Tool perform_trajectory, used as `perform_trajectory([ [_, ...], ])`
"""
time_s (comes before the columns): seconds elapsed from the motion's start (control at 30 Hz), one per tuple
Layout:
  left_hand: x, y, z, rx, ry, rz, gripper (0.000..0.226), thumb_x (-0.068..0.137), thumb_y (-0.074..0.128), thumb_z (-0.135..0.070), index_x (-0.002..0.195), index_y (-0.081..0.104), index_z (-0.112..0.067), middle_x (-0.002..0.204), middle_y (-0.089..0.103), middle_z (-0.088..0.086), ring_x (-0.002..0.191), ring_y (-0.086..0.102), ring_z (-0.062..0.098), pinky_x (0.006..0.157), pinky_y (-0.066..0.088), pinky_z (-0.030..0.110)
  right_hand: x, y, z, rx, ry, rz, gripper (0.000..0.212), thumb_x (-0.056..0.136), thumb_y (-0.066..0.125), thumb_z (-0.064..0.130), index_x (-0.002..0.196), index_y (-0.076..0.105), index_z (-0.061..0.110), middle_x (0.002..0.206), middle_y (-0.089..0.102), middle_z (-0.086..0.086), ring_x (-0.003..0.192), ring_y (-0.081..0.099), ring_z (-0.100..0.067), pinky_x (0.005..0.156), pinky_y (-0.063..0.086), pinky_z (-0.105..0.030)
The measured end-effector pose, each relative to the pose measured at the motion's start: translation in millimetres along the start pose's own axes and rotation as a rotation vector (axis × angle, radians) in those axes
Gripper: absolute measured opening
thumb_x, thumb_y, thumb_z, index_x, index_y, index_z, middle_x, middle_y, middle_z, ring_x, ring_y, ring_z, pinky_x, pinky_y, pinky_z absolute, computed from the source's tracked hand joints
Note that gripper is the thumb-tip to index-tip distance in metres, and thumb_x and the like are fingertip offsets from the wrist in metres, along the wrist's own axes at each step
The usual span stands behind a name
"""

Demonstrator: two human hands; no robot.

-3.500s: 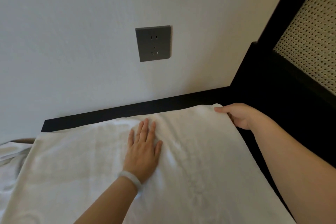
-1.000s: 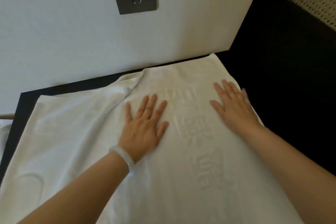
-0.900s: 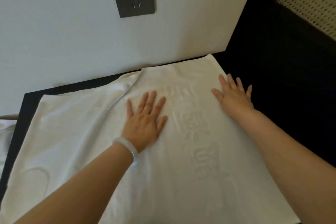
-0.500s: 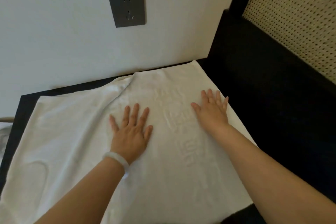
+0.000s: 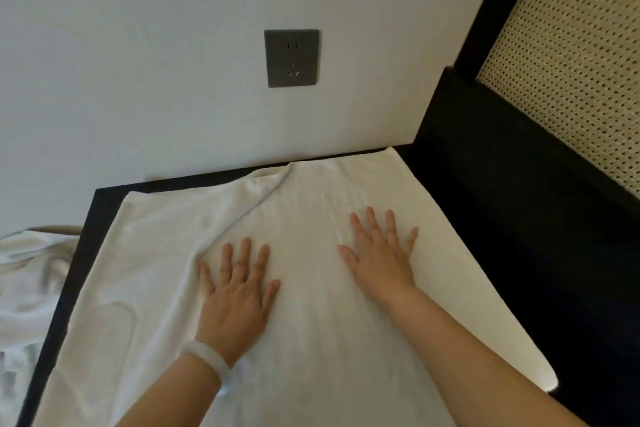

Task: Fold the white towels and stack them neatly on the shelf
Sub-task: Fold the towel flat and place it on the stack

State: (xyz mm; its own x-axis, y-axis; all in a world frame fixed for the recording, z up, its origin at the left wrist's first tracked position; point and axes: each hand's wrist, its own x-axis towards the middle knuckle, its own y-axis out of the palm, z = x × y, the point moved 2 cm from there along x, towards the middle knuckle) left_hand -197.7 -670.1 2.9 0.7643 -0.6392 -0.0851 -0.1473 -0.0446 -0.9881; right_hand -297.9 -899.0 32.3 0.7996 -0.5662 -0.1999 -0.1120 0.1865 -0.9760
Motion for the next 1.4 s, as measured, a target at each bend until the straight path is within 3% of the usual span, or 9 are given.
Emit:
perform_trajectory([
  [0.13, -6, -1, 20, 0.055, 0.022, -0.090, 0.065, 0.098, 0.014, -0.058, 0.150, 0.035, -0.026, 0.155, 0.036, 0.007, 0.142, 0.034, 0.030, 0.114, 0.008, 0.050, -4, 15, 11, 0.023, -0.118, -0.014, 0.085, 0.077, -0.011, 0.068, 0.156, -0.004, 0.037, 0.164, -0.011, 0.011, 0.150, -0.015, -0.014, 0.117, -0.014, -0.056],
  [0.3, -4, -12, 46, -0.013, -0.053, -0.095, 0.066, 0.101, 0.016, -0.050, 0.145, 0.045, -0.010, 0.149, 0.042, 0.017, 0.139, 0.039, 0.029, 0.117, 0.006, 0.034, 2, 3, 24, 0.002, 0.011, 0.021, 0.066, 0.101, 0.015, 0.057, 0.158, -0.001, 0.027, 0.165, -0.008, 0.003, 0.151, -0.014, -0.020, 0.117, -0.012, -0.058],
  [0.4, -7, -14, 41, -0.058, -0.051, -0.066, 0.065, 0.102, 0.014, -0.047, 0.144, 0.046, -0.010, 0.149, 0.042, 0.017, 0.140, 0.034, 0.027, 0.116, 0.012, 0.037, 13, -4, 74, 0.005, -0.191, -0.003, 0.060, 0.105, 0.022, 0.044, 0.158, 0.007, 0.021, 0.166, -0.002, 0.001, 0.151, -0.010, -0.016, 0.120, -0.010, -0.049],
  [0.57, -8, -19, 40, -0.079, 0.008, -0.072, 0.057, 0.100, 0.026, -0.044, 0.138, 0.054, -0.012, 0.147, 0.045, 0.014, 0.138, 0.038, 0.027, 0.112, 0.020, 0.037, 44, 2, 142, 0.011, -0.306, 0.025, 0.057, 0.105, 0.028, 0.036, 0.157, 0.011, 0.022, 0.165, 0.005, -0.001, 0.151, 0.004, -0.018, 0.121, 0.005, -0.047],
  [0.67, 2, -40, 51, -0.150, 0.030, -0.156, 0.043, 0.100, 0.036, -0.031, 0.138, 0.053, -0.018, 0.151, 0.040, 0.001, 0.135, 0.043, 0.023, 0.111, 0.026, 0.030, 59, -8, 157, -0.087, -0.267, -0.092, 0.048, 0.103, 0.030, 0.038, 0.150, 0.029, 0.028, 0.149, 0.035, -0.002, 0.133, 0.033, -0.025, 0.102, 0.030, -0.048],
  [0.8, 29, -67, 102, -0.209, -0.168, -0.310, 0.035, 0.102, 0.040, -0.024, 0.135, 0.050, -0.023, 0.139, 0.044, -0.005, 0.124, 0.042, 0.015, 0.106, 0.029, 0.024, 87, -20, 169, -0.155, -0.261, -0.080, 0.045, 0.103, 0.027, 0.042, 0.146, 0.032, 0.031, 0.136, 0.038, -0.005, 0.121, 0.036, -0.026, 0.096, 0.032, -0.043],
  [1.07, 89, -75, 184, -0.167, -0.525, -0.137, 0.043, 0.099, 0.047, -0.034, 0.136, 0.040, -0.013, 0.136, 0.042, 0.007, 0.125, 0.042, 0.027, 0.104, 0.034, 0.035, 128, -21, 176, -0.188, -0.263, 0.011, 0.056, 0.099, 0.023, 0.050, 0.153, 0.009, 0.044, 0.124, 0.044, -0.005, 0.115, 0.045, -0.024, 0.093, 0.031, -0.043],
  [1.27, 125, -85, 214, -0.377, -0.543, -0.119, 0.021, 0.097, 0.054, -0.030, 0.098, 0.055, -0.009, 0.100, 0.059, 0.009, 0.100, 0.055, 0.031, 0.080, 0.040, 0.033, 128, -12, 172, -0.211, -0.295, -0.074, 0.057, 0.099, 0.021, 0.052, 0.153, 0.003, 0.046, 0.116, 0.043, -0.003, 0.108, 0.045, -0.022, 0.089, 0.033, -0.042],
  [1.4, 133, -95, 250, -0.569, -0.617, -0.275, 0.038, 0.096, 0.052, -0.018, 0.061, 0.037, -0.016, 0.062, 0.043, 0.000, 0.073, 0.044, 0.027, 0.064, 0.029, 0.033, 132, -13, 172, -0.214, -0.318, -0.038, 0.057, 0.099, 0.021, 0.053, 0.152, 0.000, 0.048, 0.118, 0.043, -0.003, 0.111, 0.045, -0.023, 0.091, 0.032, -0.041],
])
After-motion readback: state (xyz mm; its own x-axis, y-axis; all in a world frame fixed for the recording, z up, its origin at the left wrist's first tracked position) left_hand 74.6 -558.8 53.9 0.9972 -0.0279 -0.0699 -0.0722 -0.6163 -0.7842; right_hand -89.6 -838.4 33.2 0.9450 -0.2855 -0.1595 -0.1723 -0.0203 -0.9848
